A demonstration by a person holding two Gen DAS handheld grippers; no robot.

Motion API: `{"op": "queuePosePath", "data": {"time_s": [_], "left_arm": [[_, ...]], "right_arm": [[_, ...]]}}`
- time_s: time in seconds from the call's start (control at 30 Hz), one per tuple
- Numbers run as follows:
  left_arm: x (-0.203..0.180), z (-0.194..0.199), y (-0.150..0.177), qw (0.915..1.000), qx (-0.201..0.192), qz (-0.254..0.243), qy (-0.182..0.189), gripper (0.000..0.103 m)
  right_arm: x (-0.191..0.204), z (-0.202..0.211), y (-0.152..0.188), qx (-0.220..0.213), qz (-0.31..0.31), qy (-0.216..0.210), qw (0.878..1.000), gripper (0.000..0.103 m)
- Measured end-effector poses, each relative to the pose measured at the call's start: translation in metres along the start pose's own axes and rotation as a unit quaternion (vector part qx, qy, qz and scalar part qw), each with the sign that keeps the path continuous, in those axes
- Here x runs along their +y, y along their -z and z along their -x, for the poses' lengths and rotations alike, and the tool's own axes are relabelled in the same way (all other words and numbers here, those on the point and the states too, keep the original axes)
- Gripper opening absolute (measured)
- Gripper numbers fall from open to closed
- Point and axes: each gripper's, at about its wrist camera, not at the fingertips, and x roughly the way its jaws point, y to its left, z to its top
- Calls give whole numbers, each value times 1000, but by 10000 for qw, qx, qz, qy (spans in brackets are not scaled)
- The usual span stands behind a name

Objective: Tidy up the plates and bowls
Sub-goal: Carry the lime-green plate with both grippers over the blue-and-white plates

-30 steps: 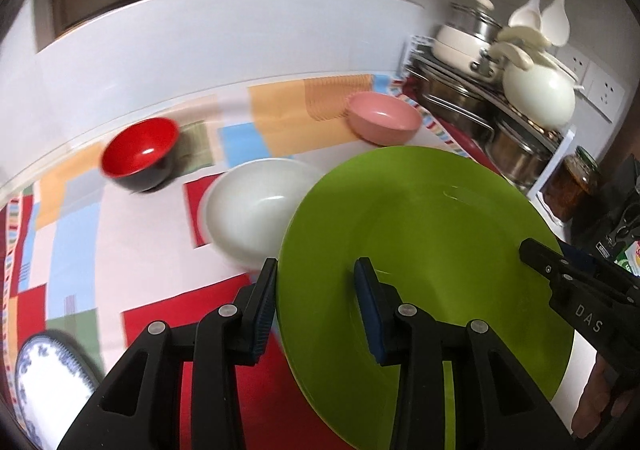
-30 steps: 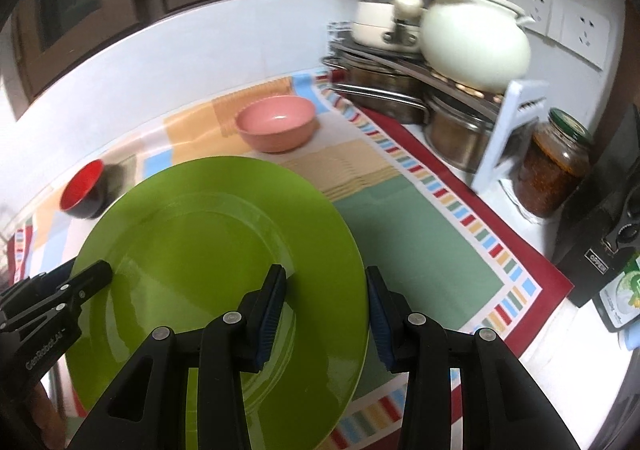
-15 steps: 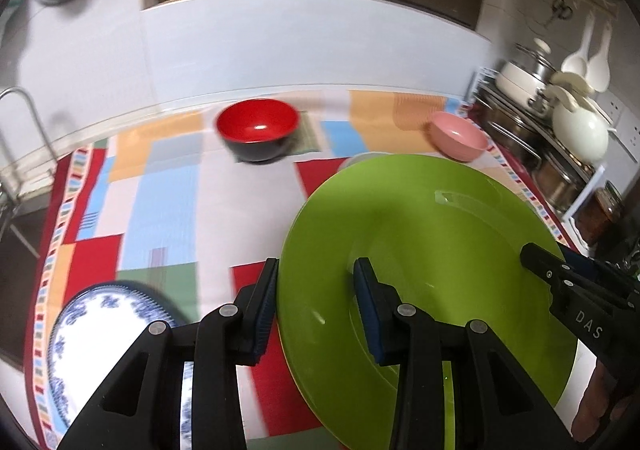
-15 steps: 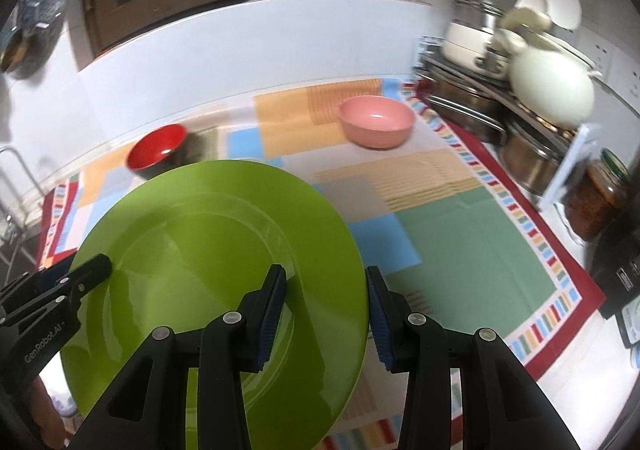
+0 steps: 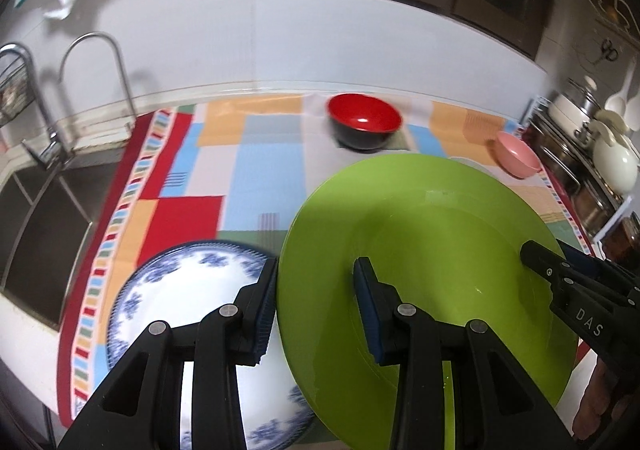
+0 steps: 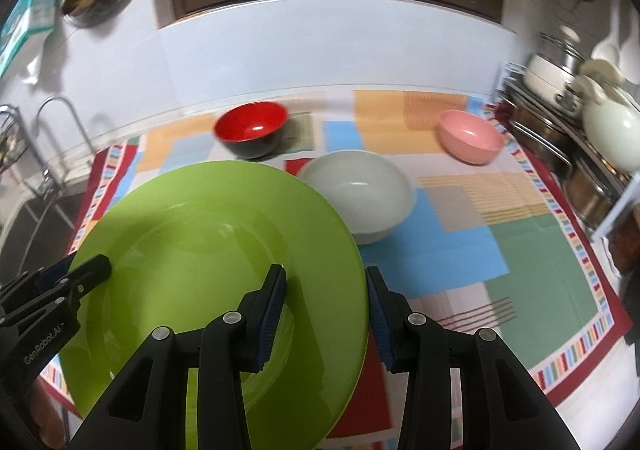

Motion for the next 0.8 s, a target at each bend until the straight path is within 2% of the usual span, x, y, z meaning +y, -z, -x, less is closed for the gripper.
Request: {"op": "queuePosePath", "data": {"time_s": [0.43,0.8], "left_arm": [[80,21,20,9968,74,541,-579,37],[131,17,35,9919,301,863,-886,37]], "right_arm": [[84,-9,7,141,556,-561,9968,41],[144,-30,16,375,858,-947,9911,41]]}}
